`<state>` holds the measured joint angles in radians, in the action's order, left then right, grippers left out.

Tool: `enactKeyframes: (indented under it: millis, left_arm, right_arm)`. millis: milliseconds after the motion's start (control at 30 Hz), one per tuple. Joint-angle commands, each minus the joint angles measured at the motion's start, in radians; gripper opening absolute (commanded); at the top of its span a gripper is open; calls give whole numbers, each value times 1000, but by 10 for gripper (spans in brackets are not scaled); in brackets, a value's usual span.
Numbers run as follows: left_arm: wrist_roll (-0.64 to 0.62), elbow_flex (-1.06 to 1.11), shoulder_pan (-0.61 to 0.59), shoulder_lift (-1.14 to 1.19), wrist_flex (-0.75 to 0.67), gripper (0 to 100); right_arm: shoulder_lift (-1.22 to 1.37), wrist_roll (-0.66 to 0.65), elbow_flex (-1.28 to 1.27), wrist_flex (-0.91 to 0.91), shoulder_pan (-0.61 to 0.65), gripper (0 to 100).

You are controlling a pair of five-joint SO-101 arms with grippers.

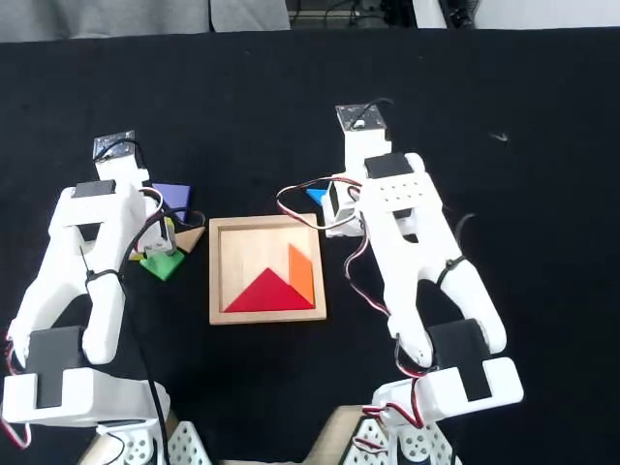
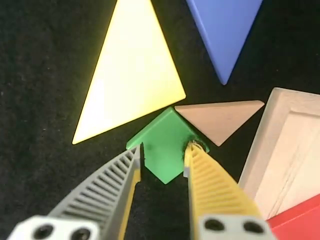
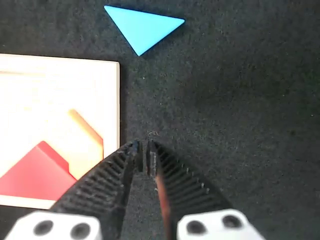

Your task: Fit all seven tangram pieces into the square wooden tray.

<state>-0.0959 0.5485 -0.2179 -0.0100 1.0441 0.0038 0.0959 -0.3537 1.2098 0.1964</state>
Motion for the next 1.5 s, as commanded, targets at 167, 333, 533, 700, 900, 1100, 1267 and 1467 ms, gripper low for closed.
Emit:
enactKeyframes:
  millis: [167, 333, 533, 700, 900, 1100, 1267, 1467]
  left_arm:
    - [-3, -4, 16, -48, -12, 149]
    - [-2, 2, 16, -48, -26, 154]
    - [-9, -2, 18, -52, -25, 323]
    - [-9, 47, 19, -149, -34, 320]
    - [-3, 143, 61, -272, -80, 220]
    - [-3, 214, 33, -333, -173, 34]
    - [-3, 214, 12, -333, -175, 30]
    - [-9, 226, -31, -333, -213, 30]
  right_arm:
    - [-61, 5, 53, 48, 14, 127]
    - [-56, 5, 53, 46, 14, 141]
    - [-56, 5, 53, 46, 14, 142]
    - [-56, -23, 53, 46, 14, 142]
    - [-54, -37, 51, 44, 14, 142]
    - [-54, -38, 35, 6, 14, 141]
    - [-54, -40, -19, -87, 12, 133]
    - [-54, -40, -71, -170, 12, 52]
